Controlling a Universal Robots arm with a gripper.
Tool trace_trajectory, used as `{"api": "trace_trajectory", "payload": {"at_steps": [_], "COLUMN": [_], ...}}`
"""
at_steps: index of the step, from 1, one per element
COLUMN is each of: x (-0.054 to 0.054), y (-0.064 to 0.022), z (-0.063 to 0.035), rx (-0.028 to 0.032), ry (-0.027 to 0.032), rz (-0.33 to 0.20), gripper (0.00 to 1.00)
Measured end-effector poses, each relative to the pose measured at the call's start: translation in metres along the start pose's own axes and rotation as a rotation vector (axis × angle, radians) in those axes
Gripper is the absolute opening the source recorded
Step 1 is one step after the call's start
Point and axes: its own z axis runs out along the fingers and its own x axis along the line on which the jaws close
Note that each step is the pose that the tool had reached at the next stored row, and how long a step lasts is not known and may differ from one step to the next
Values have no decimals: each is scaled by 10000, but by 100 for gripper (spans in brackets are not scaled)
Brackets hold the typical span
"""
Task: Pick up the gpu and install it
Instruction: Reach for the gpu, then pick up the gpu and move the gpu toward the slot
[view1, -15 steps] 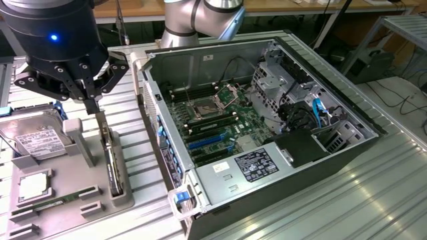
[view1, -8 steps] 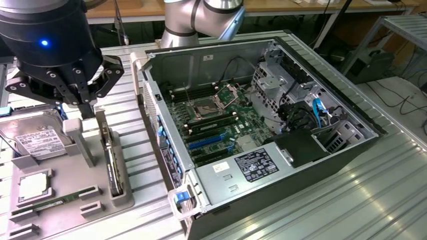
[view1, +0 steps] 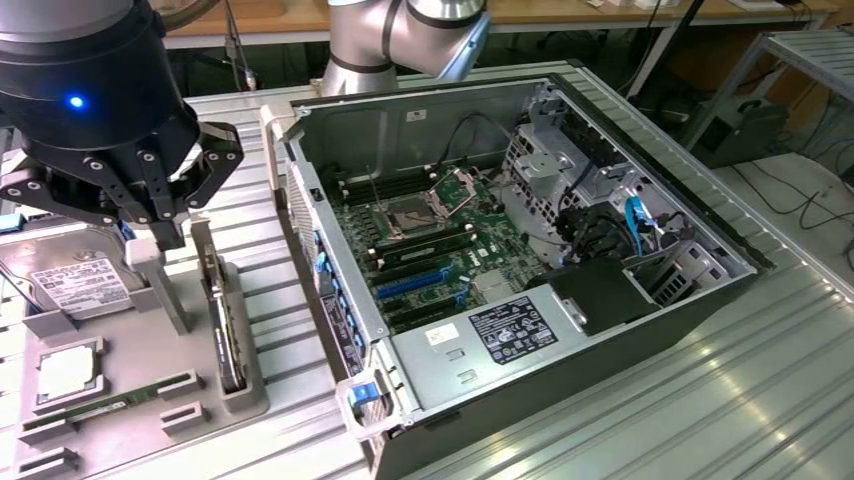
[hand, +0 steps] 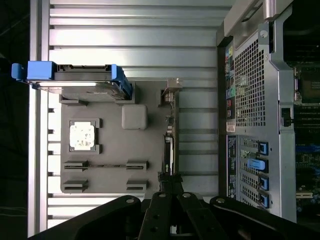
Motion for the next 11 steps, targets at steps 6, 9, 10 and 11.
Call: {"api": "trace_trajectory", "payload": {"at_steps": [6,9,10,11], "x": [0,0,0,0], "y": [-1,-1,-1,-1], "z": [0,0,0,0], "rx": [0,0,-1,0], "ry": [0,0,0,0], "rz": [-1,-1,-1,-1], "gripper": [11,11,11,11]}}
